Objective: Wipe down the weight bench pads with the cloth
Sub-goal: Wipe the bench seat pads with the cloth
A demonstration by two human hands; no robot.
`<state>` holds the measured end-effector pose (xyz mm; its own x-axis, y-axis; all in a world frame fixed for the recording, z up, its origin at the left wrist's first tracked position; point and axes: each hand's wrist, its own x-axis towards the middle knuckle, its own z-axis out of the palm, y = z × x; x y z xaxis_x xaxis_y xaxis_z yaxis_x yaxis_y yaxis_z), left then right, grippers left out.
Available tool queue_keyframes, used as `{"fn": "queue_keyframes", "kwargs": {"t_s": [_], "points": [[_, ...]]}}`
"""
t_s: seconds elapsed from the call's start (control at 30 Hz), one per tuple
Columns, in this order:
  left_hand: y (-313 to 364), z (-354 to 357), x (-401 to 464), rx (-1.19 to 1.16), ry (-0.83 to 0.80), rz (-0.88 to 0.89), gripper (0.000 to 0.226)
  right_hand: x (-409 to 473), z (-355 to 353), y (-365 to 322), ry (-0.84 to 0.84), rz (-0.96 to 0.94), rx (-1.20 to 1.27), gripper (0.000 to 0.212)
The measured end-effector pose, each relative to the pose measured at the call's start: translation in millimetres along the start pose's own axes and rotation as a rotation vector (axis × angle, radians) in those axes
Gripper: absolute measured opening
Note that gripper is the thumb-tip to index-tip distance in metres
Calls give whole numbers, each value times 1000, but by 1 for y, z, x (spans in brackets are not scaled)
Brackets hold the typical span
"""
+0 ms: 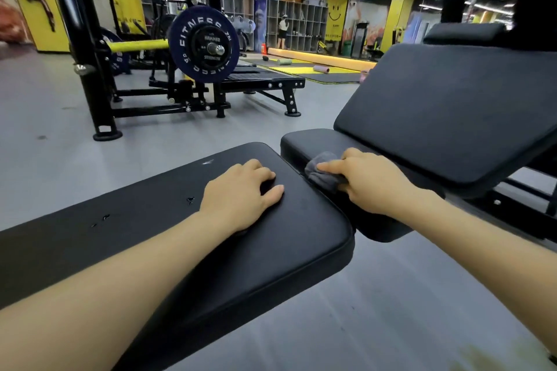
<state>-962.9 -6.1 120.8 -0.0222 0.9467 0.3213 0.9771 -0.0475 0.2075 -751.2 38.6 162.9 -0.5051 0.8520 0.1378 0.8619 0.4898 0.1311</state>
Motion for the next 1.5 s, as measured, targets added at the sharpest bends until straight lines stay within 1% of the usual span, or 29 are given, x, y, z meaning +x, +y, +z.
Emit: {"fn": "queue_keyframes", "kwargs": {"t_s": [0.07, 0.2, 0.33, 0.43, 0.53, 0.67, 0.73, 0.97, 1.07, 1.13, 1.23, 1.3, 1.37, 1.43, 1.5], "points": [[0, 1, 1, 10, 12, 8, 42, 13, -1, -5, 41, 8, -11, 52], [1, 2, 0, -8, 18, 0, 41, 74, 8, -22, 60, 1, -15, 49], [2, 3, -1, 16, 21, 1, 41, 137, 13, -35, 22, 4, -7, 48], [2, 4, -1, 28, 15, -16, 41, 155, 12, -44, 7, -29, -59, 46], [2, 3, -1, 34, 14, -24, 41, 147, 11, -36, 6, -59, -4, 41], [3, 1, -2, 28, 11, -27, 41, 117, 15, -17, 23, -109, 36, 54], [4, 0, -2, 30, -2, -27, 41, 100, 15, -12, 34, -121, 72, 55], [8, -2, -4, 97, -48, -17, 43, 37, 6, -6, 39, -60, 63, 53], [9, -5, -7, 96, -88, -14, 43, 12, -10, -4, -16, -41, 69, 51], [8, -9, -10, 79, -106, -4, 42, -2, -25, -1, -48, 0, 141, 49], [2, -21, -19, -8, -59, -20, 37, -13, -48, -4, 10, 61, 310, 45], [-5, -31, -22, -91, 13, -64, 37, -13, -56, -20, 81, 30, 349, 43], [-11, -42, -22, -236, 97, -157, 35, -9, -57, -48, 116, -30, 371, 42], [-15, -54, -21, -430, 180, -297, 33, -1, -45, -74, 121, -62, 426, 41], [-16, -62, -21, -548, 222, -397, 33, 7, -29, -93, 113, -76, 481, 38]]}}
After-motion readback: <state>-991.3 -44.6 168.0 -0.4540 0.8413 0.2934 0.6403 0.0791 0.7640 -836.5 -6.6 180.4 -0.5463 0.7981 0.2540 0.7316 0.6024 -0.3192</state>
